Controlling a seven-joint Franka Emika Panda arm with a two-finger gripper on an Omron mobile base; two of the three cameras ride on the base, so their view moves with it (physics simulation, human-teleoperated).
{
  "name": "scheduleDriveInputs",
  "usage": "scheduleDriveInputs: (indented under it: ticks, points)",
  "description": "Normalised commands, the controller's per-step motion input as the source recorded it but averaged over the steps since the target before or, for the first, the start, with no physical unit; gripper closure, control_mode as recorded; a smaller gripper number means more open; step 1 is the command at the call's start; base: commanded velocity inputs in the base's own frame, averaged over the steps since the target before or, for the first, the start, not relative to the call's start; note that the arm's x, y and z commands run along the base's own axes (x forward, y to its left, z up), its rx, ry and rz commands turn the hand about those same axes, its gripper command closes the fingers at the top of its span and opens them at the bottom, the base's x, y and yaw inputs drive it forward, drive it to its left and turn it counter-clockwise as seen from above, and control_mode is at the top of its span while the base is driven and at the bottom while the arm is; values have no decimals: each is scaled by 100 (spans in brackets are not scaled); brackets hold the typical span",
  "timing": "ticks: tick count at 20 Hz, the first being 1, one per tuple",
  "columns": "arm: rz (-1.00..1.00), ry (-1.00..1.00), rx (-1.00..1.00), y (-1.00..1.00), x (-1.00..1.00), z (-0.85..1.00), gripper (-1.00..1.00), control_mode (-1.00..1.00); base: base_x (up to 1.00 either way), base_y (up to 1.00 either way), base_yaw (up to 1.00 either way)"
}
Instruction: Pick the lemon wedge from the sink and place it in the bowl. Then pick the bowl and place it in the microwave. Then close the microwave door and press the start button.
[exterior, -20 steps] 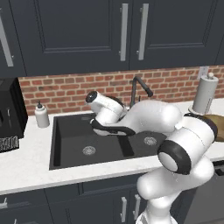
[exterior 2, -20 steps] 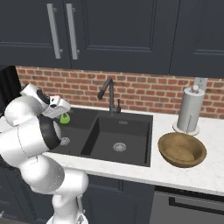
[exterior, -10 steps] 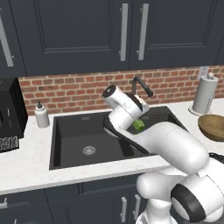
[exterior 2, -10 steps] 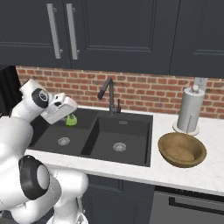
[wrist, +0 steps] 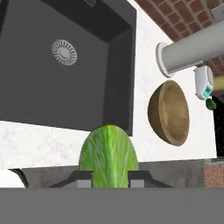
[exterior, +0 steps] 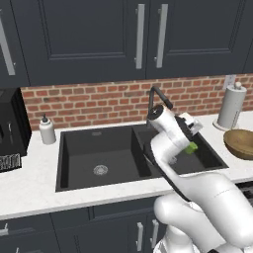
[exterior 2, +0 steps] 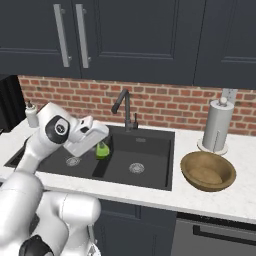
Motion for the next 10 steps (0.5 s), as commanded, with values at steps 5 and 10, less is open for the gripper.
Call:
scheduleDriveInputs:
  ticks: [5,10]
  points:
    - [-1,15,0,-100,-9,24,100,-100,0,0,0]
    - [-2,18,0,-100,10,5,100,-100,0,0,0]
